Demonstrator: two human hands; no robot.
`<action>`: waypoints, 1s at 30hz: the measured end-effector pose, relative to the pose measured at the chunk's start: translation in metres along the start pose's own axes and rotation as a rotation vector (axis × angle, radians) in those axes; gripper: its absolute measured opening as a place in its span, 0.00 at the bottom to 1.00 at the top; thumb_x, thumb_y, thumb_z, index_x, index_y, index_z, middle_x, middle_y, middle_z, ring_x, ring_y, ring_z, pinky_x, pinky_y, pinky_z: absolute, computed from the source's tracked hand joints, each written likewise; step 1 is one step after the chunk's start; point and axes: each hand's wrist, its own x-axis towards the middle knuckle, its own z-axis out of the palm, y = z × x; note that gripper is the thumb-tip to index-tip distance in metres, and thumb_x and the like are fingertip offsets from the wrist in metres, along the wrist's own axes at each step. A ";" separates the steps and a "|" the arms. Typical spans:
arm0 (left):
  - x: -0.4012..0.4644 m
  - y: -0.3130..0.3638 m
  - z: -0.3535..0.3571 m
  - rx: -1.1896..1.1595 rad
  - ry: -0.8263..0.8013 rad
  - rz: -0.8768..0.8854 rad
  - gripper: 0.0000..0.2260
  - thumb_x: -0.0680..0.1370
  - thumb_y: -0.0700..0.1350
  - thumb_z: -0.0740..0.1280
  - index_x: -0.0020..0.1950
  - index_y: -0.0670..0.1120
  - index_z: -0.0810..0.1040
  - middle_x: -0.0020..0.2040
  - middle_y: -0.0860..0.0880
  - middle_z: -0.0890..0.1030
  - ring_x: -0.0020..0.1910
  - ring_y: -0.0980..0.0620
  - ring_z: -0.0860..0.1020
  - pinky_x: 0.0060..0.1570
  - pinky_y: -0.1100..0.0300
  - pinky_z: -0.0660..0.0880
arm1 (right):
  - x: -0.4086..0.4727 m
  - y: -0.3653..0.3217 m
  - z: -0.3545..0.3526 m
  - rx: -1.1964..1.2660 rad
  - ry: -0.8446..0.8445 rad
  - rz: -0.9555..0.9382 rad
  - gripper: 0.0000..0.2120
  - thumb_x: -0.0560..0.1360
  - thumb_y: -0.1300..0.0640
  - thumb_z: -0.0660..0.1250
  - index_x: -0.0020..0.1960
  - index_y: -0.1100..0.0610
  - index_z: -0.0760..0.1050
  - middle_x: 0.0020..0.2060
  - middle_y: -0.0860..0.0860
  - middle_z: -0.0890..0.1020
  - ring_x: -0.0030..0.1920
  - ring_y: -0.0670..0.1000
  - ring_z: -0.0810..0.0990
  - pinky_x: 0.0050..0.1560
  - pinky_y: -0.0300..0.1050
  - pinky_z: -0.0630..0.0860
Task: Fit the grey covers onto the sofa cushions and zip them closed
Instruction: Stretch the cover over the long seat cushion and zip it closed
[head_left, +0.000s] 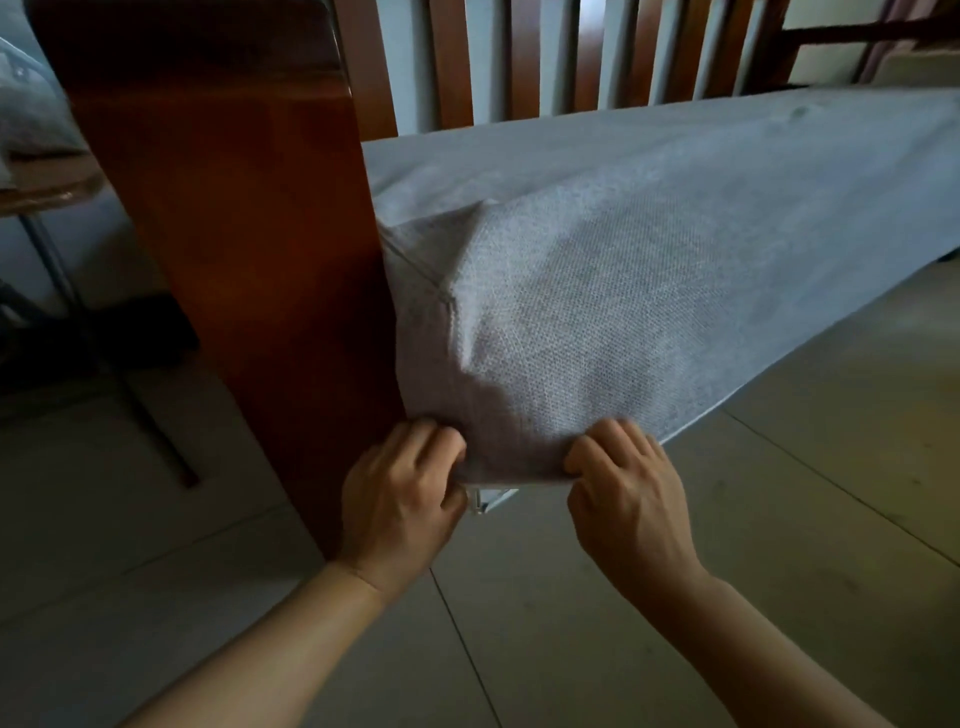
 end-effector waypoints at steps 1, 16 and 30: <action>0.000 -0.001 0.000 -0.008 -0.008 -0.014 0.09 0.62 0.41 0.69 0.38 0.47 0.71 0.37 0.48 0.73 0.37 0.46 0.73 0.31 0.52 0.69 | -0.002 -0.002 0.000 -0.005 0.006 0.049 0.07 0.61 0.69 0.63 0.36 0.60 0.72 0.35 0.54 0.73 0.36 0.55 0.71 0.35 0.50 0.68; -0.002 0.012 0.004 -0.135 -0.009 0.079 0.04 0.62 0.38 0.61 0.33 0.46 0.74 0.30 0.50 0.73 0.29 0.51 0.71 0.29 0.61 0.64 | 0.014 -0.010 0.013 1.472 -0.023 1.449 0.09 0.78 0.56 0.63 0.50 0.61 0.79 0.44 0.53 0.84 0.47 0.51 0.81 0.55 0.46 0.75; -0.054 -0.006 0.035 -0.185 -0.481 -0.460 0.09 0.69 0.38 0.72 0.46 0.51 0.82 0.43 0.53 0.83 0.42 0.52 0.81 0.39 0.59 0.74 | -0.008 0.005 0.023 1.119 -0.052 1.473 0.06 0.77 0.57 0.65 0.45 0.60 0.76 0.41 0.54 0.81 0.42 0.52 0.79 0.52 0.47 0.72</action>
